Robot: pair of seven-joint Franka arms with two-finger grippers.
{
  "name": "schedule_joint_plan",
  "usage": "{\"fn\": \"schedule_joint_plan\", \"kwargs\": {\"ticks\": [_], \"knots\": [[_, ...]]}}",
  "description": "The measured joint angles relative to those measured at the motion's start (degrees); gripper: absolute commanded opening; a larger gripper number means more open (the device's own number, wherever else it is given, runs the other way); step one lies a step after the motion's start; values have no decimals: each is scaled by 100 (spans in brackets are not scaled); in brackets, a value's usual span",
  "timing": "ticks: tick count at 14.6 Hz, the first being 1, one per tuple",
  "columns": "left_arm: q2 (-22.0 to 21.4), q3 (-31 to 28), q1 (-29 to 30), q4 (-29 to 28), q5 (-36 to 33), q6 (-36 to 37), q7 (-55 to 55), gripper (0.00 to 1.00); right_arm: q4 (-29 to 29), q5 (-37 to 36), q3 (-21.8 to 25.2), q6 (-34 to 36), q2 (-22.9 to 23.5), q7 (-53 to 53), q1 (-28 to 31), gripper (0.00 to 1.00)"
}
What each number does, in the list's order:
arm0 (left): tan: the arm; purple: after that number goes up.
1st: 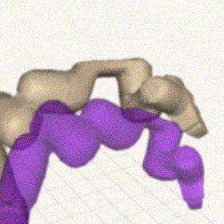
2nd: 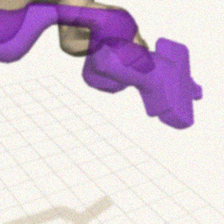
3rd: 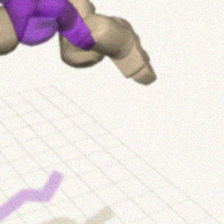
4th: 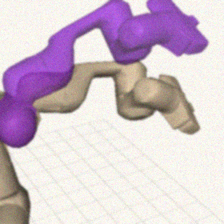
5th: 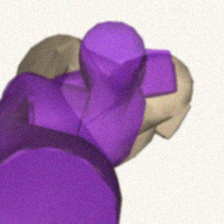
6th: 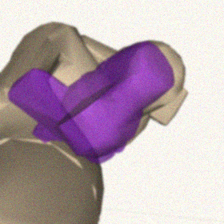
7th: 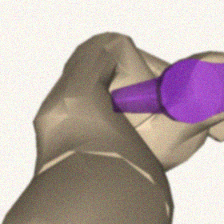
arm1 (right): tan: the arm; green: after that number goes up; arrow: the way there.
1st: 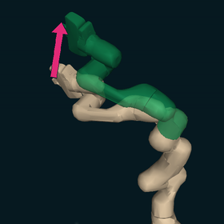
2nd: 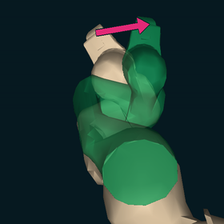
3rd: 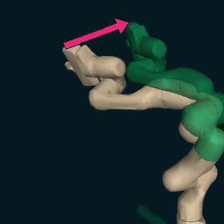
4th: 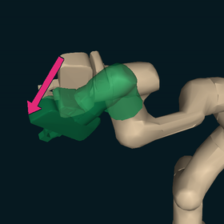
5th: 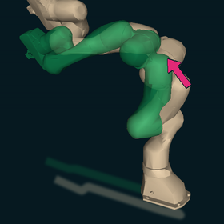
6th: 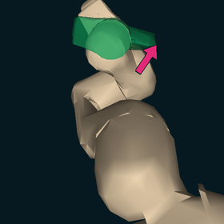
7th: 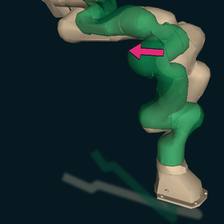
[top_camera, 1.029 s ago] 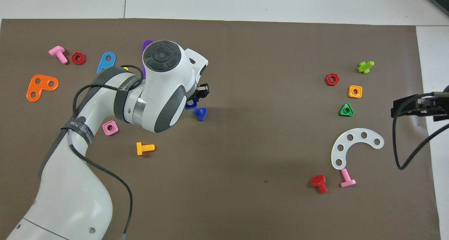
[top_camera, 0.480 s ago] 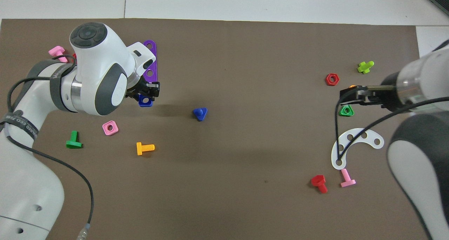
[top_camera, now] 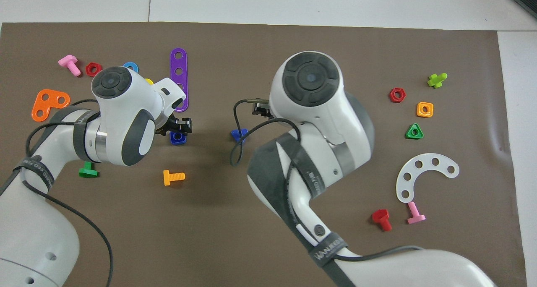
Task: Unscrew and place screws in storage area
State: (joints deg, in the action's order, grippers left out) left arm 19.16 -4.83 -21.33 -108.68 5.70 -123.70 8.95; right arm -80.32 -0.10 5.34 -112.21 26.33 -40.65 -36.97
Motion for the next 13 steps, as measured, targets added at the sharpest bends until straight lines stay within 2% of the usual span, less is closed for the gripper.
{"fn": "schedule_joint_plan", "kwargs": {"ticks": [3,6,8,12,13], "knots": [[-137,-31,21,140,0,220,0,100,323,4,-2,-578,783,-331,-354,100],[-349,-60,334,538,0,1033,-250,100,519,4,1,-1117,1288,-458,-482,97],[-585,-77,725,618,0,1477,-831,100,541,5,9,-1244,1351,-458,-473,89],[-969,-102,1619,616,-1,2046,-2119,100,422,5,5,-1245,1353,-421,-576,59],[-1049,-109,1770,615,-1,2125,-2232,100,377,5,5,-1252,1353,-394,-592,58]]}}
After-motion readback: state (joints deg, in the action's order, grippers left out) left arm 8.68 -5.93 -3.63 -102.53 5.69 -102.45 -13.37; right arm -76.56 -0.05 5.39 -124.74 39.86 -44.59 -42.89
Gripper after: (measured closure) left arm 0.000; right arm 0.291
